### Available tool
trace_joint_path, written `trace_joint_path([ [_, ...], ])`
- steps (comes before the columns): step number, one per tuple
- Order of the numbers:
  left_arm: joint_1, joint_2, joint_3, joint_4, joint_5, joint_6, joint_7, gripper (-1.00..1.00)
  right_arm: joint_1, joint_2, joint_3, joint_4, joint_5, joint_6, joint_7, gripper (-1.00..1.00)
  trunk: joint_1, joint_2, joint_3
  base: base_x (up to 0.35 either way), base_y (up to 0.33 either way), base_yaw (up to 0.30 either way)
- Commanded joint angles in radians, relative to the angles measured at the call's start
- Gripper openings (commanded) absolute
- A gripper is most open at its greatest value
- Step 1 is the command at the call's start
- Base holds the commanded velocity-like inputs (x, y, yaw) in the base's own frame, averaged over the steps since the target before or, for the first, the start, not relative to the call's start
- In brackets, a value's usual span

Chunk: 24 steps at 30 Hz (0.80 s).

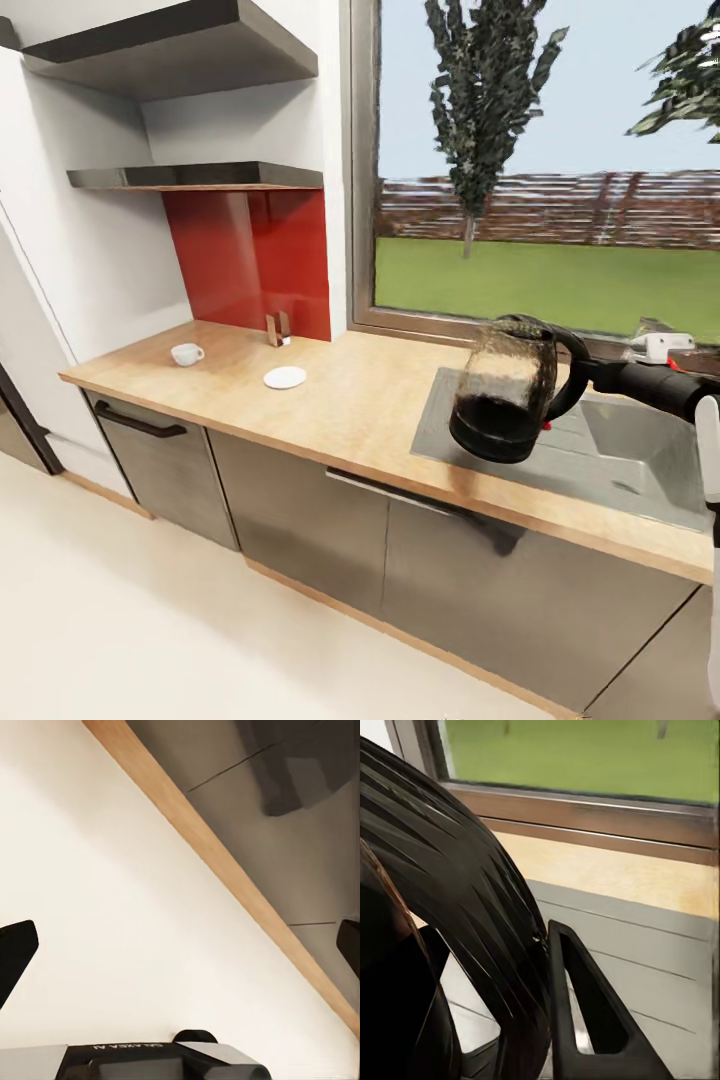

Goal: Set up a coffee station on the kitchen countertop: keep the coffee maker on the countertop, move the bottle of coffee from the kitchen shelf to the counter next to the coffee maker, place a paper coffee filter on top of the coffee maker, put the saucer next to the coffee maker with the coffee cup on the saucer, and place the electric kettle next to the coffee maker.

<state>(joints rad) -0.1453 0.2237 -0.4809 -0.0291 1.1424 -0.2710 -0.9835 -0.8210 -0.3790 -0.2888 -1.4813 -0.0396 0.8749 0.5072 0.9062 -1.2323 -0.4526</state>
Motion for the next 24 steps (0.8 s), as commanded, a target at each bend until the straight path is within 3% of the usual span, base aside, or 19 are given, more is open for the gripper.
trace_joint_path([
  [1, 0.000, 0.000, -0.008, 0.000, 0.007, -0.006, -0.001, 1.00, -0.001, 0.000, -0.001, -0.001, -0.008, 0.007, 0.002, -1.00, 0.000, -0.001, -0.001, 0.000, 0.000, -0.274],
  [7, 0.000, 0.000, -0.008, 0.000, 0.007, -0.006, -0.001, 1.00, -0.001, 0.000, -0.001, -0.001, -0.008, 0.007, 0.002, -1.00, 0.000, -0.001, -0.001, -0.016, 0.000, -0.269],
  [16, 0.000, 0.000, -0.008, 0.000, 0.007, -0.006, -0.001, 1.00, -0.001, 0.000, 0.000, -0.001, -0.007, 0.007, 0.002, -1.00, 0.000, -0.001, -0.001, -0.243, 0.000, -0.078],
  [24, 0.000, 0.000, -0.008, 0.000, 0.007, -0.005, 0.000, 1.00, -0.001, 0.000, 0.000, 0.001, -0.006, 0.007, 0.002, -1.00, 0.000, -0.001, -0.001, -0.044, 0.000, -0.223],
])
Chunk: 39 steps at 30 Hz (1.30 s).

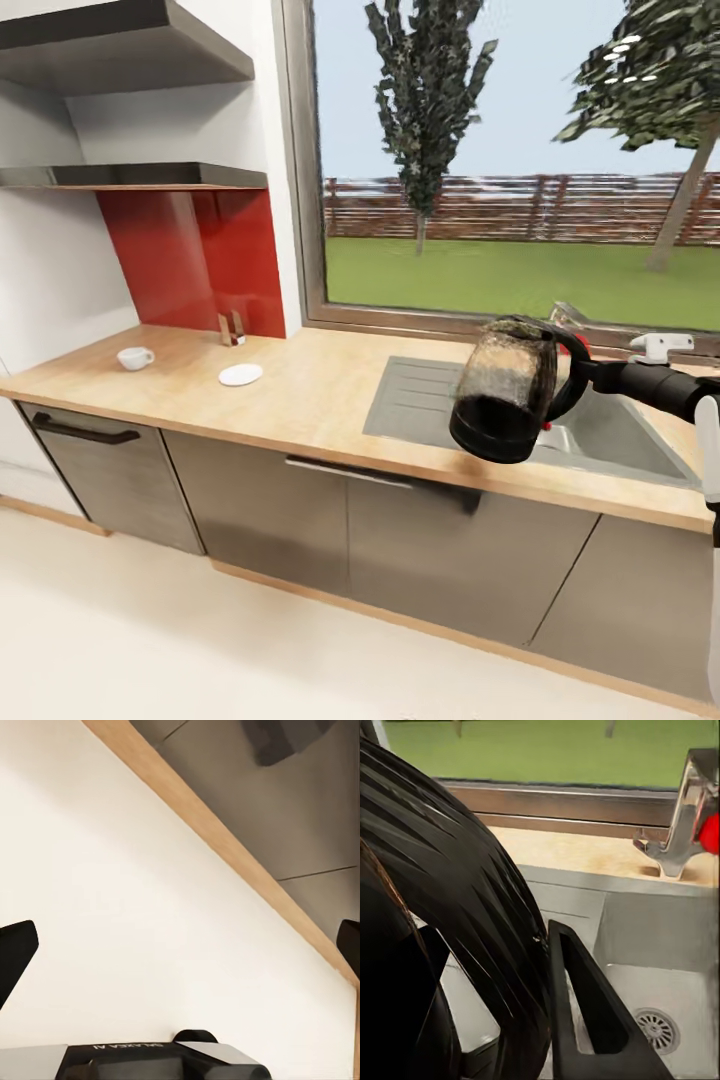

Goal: Set up a coffee station on the kitchen countertop: keep the coffee maker on the countertop, move the bottle of coffee from the kitchen shelf to the counter next to the coffee maker, place a paper coffee filter on top of the coffee maker, put the saucer next to the coffee maker with the coffee cup on the saucer, and place the electric kettle next to the coffee maker.

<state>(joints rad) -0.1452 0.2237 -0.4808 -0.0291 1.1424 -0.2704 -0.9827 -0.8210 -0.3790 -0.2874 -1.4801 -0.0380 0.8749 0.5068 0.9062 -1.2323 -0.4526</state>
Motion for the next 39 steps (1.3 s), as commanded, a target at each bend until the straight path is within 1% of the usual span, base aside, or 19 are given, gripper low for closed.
trace_joint_path([
  [1, 0.000, 0.000, -0.008, 0.000, 0.007, -0.006, -0.001, 1.00, -0.001, 0.000, -0.001, 0.000, -0.008, 0.007, 0.002, -1.00, 0.000, -0.001, -0.001, -0.002, 0.000, -0.256],
  [9, 0.000, 0.000, -0.008, 0.000, 0.007, -0.006, -0.001, 1.00, -0.001, 0.000, -0.001, 0.000, -0.008, 0.007, 0.002, -1.00, 0.000, -0.001, -0.001, -0.002, 0.000, -0.255],
  [19, 0.000, 0.000, -0.008, 0.001, 0.007, -0.006, -0.002, 1.00, -0.001, 0.000, -0.001, 0.000, -0.008, 0.007, 0.002, -1.00, 0.000, -0.001, -0.001, -0.147, 0.106, -0.111],
  [35, 0.000, 0.000, -0.006, 0.001, 0.007, -0.006, -0.002, 1.00, -0.001, 0.000, -0.001, 0.000, -0.008, 0.007, 0.001, -1.00, 0.000, -0.001, -0.001, -0.011, 0.009, -0.276],
  [39, 0.000, 0.000, -0.006, 0.001, 0.007, -0.006, -0.002, 1.00, -0.001, 0.000, -0.001, 0.000, -0.008, 0.007, 0.001, -1.00, 0.000, -0.001, -0.001, 0.000, 0.116, -0.165],
])
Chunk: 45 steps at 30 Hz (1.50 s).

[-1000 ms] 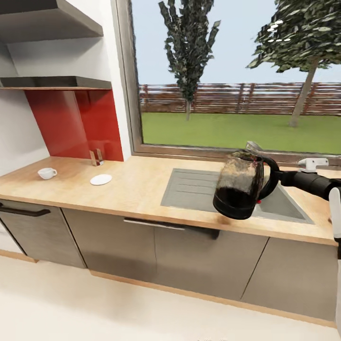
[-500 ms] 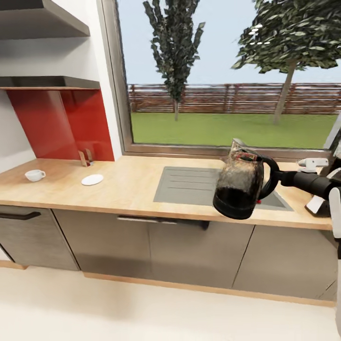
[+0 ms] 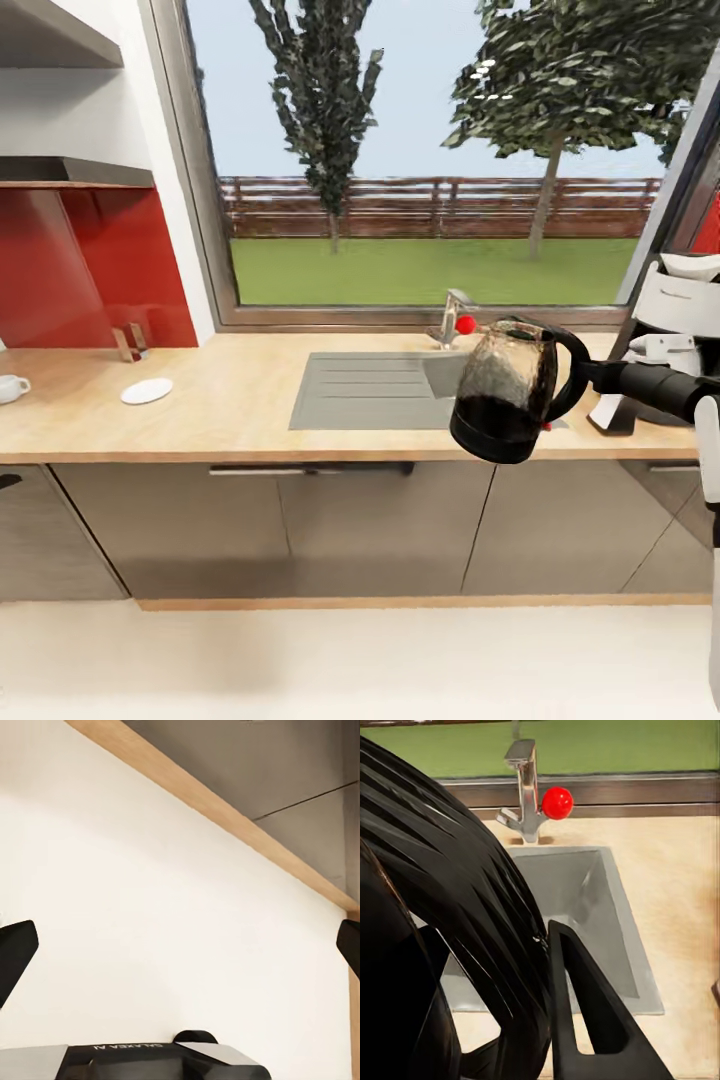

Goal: Set up a coffee station on the kitchen countertop: keep the coffee maker on the countertop, move the bottle of coffee from the kitchen shelf to the counter next to the coffee maker, place a paper coffee filter on top of the coffee maker, put the saucer next to the coffee maker with the coffee cup on the saucer, and place the electric kettle next to the coffee maker.

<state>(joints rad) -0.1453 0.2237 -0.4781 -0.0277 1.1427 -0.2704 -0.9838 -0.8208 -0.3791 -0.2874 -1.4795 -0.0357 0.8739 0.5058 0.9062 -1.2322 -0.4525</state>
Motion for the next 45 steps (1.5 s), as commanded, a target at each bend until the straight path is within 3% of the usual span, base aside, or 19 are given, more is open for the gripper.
trace_joint_path([
  [1, 0.000, 0.000, -0.008, 0.000, 0.006, -0.006, -0.001, 1.00, -0.001, 0.000, -0.001, -0.001, -0.010, 0.008, 0.003, -1.00, 0.000, -0.001, -0.001, 0.000, 0.217, -0.076],
  [10, 0.000, 0.000, -0.008, 0.000, 0.006, -0.006, -0.001, 1.00, -0.001, 0.000, -0.001, -0.001, -0.010, 0.008, 0.003, -1.00, 0.000, -0.001, -0.001, 0.000, 0.205, -0.119],
  [40, 0.000, 0.000, -0.008, 0.000, 0.006, -0.006, -0.001, 1.00, -0.001, 0.000, -0.001, 0.001, -0.010, 0.008, 0.002, -1.00, 0.000, -0.001, -0.001, 0.000, 0.004, -0.282],
  [45, 0.000, 0.000, -0.008, 0.000, 0.006, -0.006, -0.001, 1.00, -0.001, 0.000, -0.001, 0.002, -0.010, 0.008, 0.002, -1.00, 0.000, -0.001, -0.001, 0.000, 0.000, -0.076],
])
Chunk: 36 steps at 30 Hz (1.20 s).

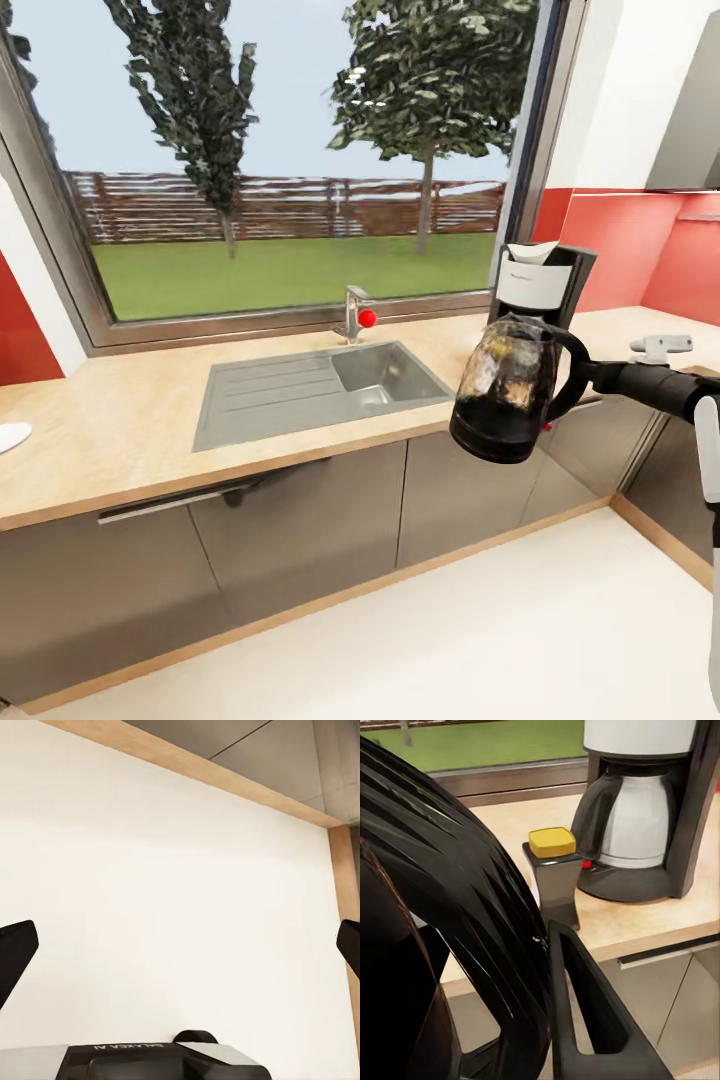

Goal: Set up a coffee station on the kitchen countertop: keep the coffee maker on the countertop, move the bottle of coffee from the kitchen shelf to the counter next to the coffee maker, place a paper coffee filter on top of the coffee maker, put the saucer next to the coffee maker with the coffee cup on the saucer, and place the electric kettle next to the coffee maker.

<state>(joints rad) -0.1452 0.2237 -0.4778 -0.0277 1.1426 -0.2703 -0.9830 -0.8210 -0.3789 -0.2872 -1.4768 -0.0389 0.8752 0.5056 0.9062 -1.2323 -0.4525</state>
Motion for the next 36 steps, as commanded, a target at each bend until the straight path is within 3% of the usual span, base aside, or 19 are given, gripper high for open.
trace_joint_path([
  [1, 0.000, 0.000, -0.008, 0.000, 0.006, -0.006, -0.001, 1.00, -0.001, 0.000, -0.001, -0.001, -0.007, 0.007, 0.002, -1.00, 0.000, -0.001, -0.001, 0.000, 0.000, -0.010],
  [10, 0.000, 0.000, -0.008, 0.000, 0.006, -0.006, -0.001, 1.00, -0.001, 0.000, -0.001, 0.000, -0.007, 0.007, 0.002, -1.00, 0.000, -0.001, -0.001, 0.000, 0.000, -0.117],
  [19, 0.000, 0.000, -0.008, 0.000, 0.006, -0.006, 0.000, 1.00, -0.001, 0.001, 0.000, 0.001, 0.040, 0.007, 0.002, -1.00, 0.000, -0.001, -0.001, 0.000, 0.000, -0.272],
  [28, 0.000, 0.000, -0.008, 0.000, 0.006, -0.006, 0.000, 1.00, -0.001, 0.001, 0.000, 0.001, 0.043, 0.007, 0.002, -1.00, 0.000, -0.001, -0.001, 0.017, -0.008, -0.282],
  [36, 0.000, 0.000, -0.008, 0.000, 0.006, -0.006, 0.000, 1.00, -0.001, 0.002, 0.000, 0.001, 0.043, 0.007, 0.002, -1.00, 0.000, -0.001, -0.001, 0.202, -0.162, -0.143],
])
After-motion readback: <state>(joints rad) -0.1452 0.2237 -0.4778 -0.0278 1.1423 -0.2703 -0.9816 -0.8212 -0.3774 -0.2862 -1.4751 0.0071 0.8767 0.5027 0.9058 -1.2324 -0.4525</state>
